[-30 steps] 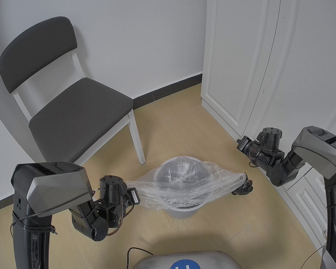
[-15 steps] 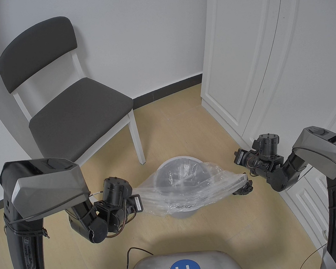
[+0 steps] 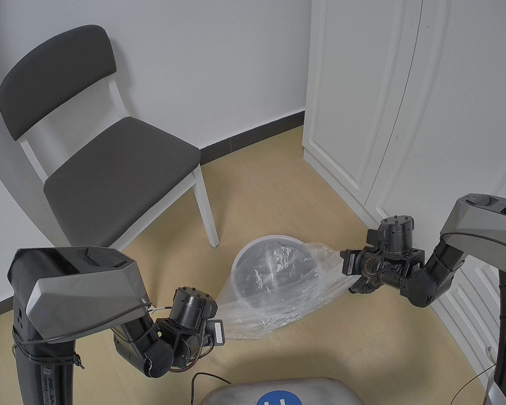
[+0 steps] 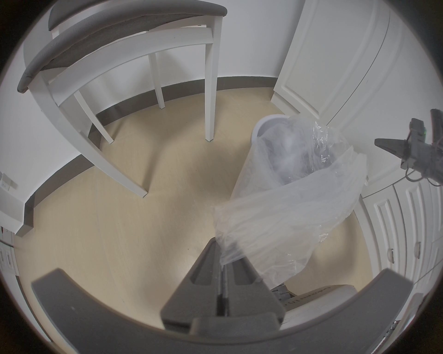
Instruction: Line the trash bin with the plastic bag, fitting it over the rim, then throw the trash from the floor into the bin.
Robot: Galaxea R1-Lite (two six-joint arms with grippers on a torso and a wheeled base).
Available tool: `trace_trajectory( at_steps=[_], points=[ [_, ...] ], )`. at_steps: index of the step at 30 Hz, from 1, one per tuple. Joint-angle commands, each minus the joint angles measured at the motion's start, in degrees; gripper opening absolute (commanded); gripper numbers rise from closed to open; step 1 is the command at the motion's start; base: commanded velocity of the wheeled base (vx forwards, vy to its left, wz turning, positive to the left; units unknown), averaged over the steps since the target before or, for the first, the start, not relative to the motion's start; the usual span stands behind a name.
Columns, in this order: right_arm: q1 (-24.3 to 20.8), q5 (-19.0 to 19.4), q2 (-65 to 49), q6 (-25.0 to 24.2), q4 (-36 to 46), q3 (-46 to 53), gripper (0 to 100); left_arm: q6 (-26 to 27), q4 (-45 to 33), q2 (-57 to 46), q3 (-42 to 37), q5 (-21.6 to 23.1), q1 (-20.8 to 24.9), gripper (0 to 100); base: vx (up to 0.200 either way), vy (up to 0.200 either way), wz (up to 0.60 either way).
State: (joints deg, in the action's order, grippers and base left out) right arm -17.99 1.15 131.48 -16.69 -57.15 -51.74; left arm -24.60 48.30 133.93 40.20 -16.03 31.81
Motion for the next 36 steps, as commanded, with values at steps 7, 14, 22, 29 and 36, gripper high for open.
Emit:
trace_trajectory(
  at_steps=[7,14,22,29,36],
  points=[
    [-9.34,-0.27,0.27,10.27,-0.33,3.13,0,0.08,0.83,4.59,0.23,-1.99,1.94,0,0.000,0.000,0.00],
    [-11.27,-0.62,4.40,13.00,-4.11,2.96,0,-0.45,1.01,3.89,-0.13,-3.39,2.03,100,0.000,0.000,0.00],
    [-13.12,-0.53,4.58,15.46,-7.63,4.01,100,1.49,0.66,3.01,-1.18,-3.39,1.94,100,0.000,0.000,0.00],
    [-14.44,0.08,4.14,30.22,-7.89,7.18,100,4.03,1.01,1.34,-3.38,-3.04,1.51,100,0.000,0.000,0.00],
    [-10.92,5.36,3.52,47.89,-9.38,10.60,100,4.03,0.92,1.51,-3.38,-3.13,1.42,100,0.000,0.000,0.00]
  ],
)
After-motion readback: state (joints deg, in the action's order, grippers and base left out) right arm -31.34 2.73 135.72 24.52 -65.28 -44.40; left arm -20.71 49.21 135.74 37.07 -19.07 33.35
